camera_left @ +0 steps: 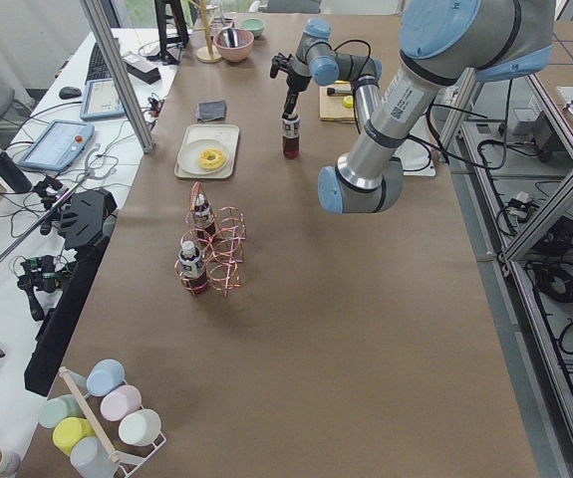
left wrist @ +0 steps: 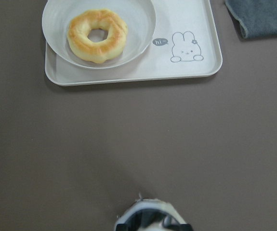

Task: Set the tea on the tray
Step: 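Carry the bottle toward the tray and set it down in front of it, then open the left gripper and withdraw the left arm to rest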

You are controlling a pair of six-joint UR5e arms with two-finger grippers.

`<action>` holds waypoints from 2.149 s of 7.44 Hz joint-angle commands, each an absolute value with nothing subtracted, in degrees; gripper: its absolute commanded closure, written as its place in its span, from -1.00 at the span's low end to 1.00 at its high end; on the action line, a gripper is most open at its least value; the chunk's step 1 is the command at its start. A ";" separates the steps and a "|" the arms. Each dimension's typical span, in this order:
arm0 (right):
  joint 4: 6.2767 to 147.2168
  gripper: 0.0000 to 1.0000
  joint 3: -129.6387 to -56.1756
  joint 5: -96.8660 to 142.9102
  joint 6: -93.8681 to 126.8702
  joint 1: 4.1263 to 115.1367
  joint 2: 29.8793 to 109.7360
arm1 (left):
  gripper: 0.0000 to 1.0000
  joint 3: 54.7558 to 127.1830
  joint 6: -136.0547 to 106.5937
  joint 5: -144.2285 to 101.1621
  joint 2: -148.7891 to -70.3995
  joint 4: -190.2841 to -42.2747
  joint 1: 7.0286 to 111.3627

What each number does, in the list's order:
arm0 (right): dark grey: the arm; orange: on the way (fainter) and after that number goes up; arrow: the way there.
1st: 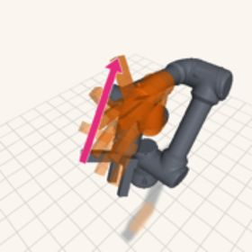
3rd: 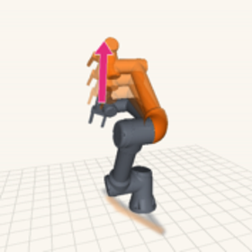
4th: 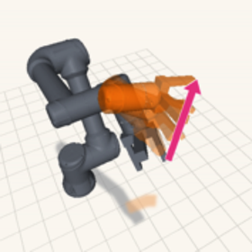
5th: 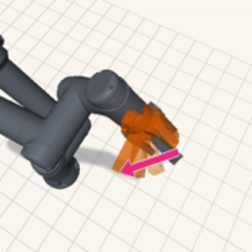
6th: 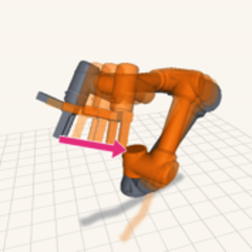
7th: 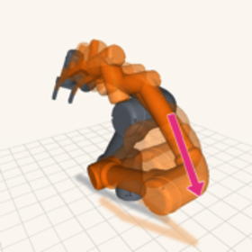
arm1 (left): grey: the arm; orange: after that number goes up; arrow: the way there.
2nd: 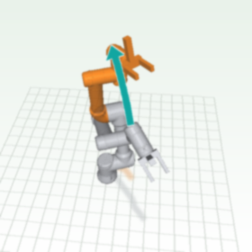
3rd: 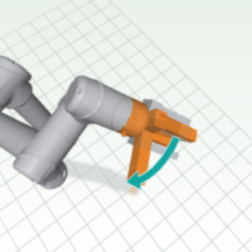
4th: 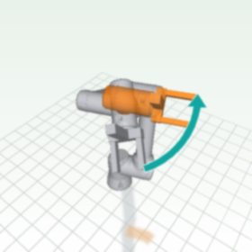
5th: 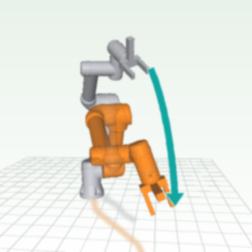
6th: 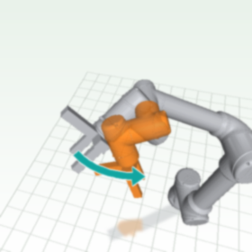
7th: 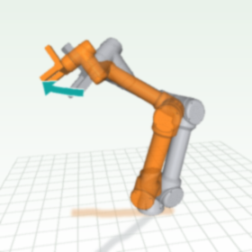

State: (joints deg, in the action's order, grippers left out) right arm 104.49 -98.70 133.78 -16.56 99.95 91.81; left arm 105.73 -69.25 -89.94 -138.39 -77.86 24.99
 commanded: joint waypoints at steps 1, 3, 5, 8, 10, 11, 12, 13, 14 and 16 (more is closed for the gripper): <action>104.50 -1.00 -98.70 133.77 -16.61 100.55 92.02 | -0.96 107.48 -68.91 -89.03 -138.69 -77.78 24.87; 104.50 -1.00 -98.79 133.77 -16.61 100.72 92.02 | -0.96 111.25 -67.95 -89.38 -137.47 -76.91 25.31; 104.50 -1.00 -98.96 133.68 -16.61 101.25 92.20 | -0.96 117.12 -67.33 -89.56 -131.70 -77.25 26.80; 104.59 -1.00 -99.05 134.03 -16.52 101.25 92.20 | -0.96 119.27 -64.96 -89.38 -125.78 -80.60 31.70; 105.81 -1.00 -99.75 134.21 -16.44 101.25 91.76 | -0.96 123.81 -55.79 -90.43 -116.76 -80.25 34.61; 105.82 -1.00 -100.80 134.56 -16.52 101.16 91.84 | -0.96 125.40 -52.33 -96.53 -112.63 -80.24 38.89; 105.73 -1.00 -102.38 139.09 -16.35 99.25 91.58 | -0.96 126.81 -49.95 -102.07 -107.89 -80.16 43.46; 105.65 -1.00 -103.78 141.57 -14.78 96.71 91.15 | -0.96 129.18 -42.09 -103.69 -102.36 -80.07 46.38; 105.82 -1.00 -105.97 141.77 -12.07 94.33 90.19 | -0.96 129.90 -34.09 -105.71 -97.78 -80.16 50.58; 105.47 -1.00 -113.00 141.68 -2.08 87.74 89.04 | -0.96 128.24 -18.80 -110.72 -92.75 -80.68 61.38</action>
State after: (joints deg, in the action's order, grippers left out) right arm 105.70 -107.50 141.34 -10.51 93.10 90.17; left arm 129.12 -32.21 -106.26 -97.86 -80.20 52.14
